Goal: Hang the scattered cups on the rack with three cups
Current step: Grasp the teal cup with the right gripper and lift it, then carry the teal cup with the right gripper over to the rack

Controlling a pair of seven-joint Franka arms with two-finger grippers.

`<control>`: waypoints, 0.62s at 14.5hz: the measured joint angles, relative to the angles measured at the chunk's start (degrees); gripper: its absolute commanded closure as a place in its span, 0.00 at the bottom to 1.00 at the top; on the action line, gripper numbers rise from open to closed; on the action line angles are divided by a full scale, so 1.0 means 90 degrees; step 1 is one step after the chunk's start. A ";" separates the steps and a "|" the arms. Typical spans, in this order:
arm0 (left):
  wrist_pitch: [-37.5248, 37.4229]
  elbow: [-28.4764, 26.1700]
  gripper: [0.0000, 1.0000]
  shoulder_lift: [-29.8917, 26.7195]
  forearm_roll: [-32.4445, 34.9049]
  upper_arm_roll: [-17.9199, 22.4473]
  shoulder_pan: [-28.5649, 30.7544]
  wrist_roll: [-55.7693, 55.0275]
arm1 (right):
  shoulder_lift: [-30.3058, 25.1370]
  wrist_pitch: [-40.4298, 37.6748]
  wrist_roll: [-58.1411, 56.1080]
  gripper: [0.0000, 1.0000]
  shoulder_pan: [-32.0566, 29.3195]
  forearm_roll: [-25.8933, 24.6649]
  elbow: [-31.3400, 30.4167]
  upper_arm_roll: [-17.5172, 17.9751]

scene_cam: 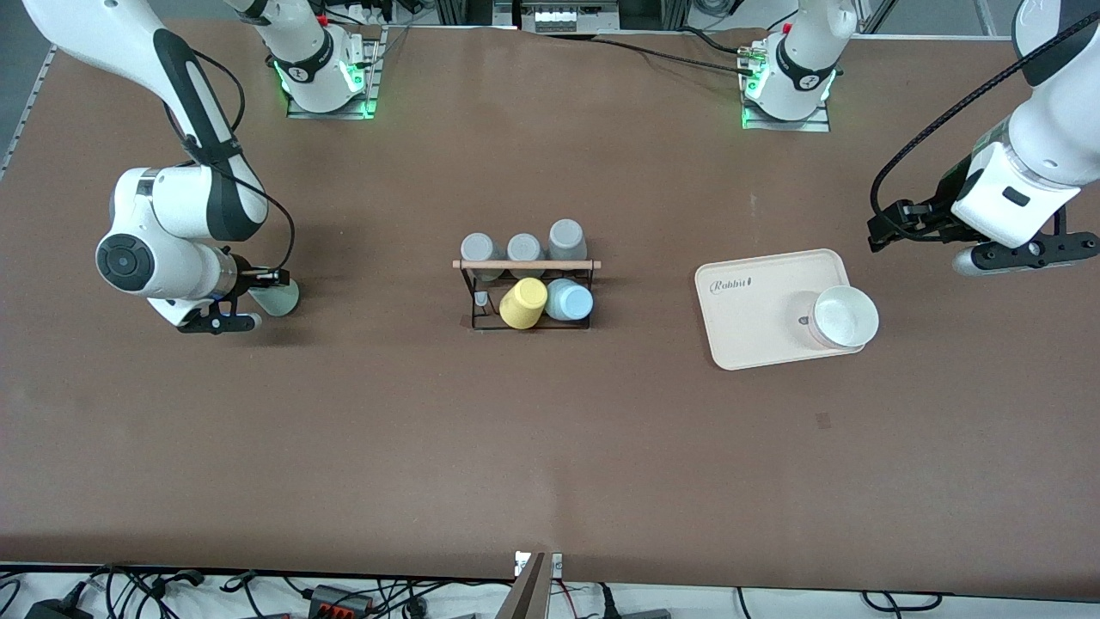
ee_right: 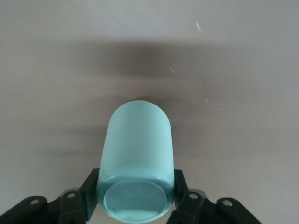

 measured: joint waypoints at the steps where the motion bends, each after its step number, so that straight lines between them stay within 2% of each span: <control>1: -0.0016 0.0000 0.00 0.0000 0.0000 0.0009 0.0000 0.0030 | -0.0018 -0.0329 0.0002 0.79 0.0137 0.0138 0.0372 0.0064; 5: -0.0067 0.0000 0.00 -0.0001 0.0000 0.0011 -0.0018 0.0234 | 0.0012 -0.1156 0.0337 0.79 0.0909 0.0775 0.1855 0.0174; 9: -0.0113 0.0000 0.00 -0.0004 0.0000 0.0028 -0.0017 0.1040 | 0.0251 -0.1206 0.1325 0.79 0.1687 0.0851 0.2693 0.0192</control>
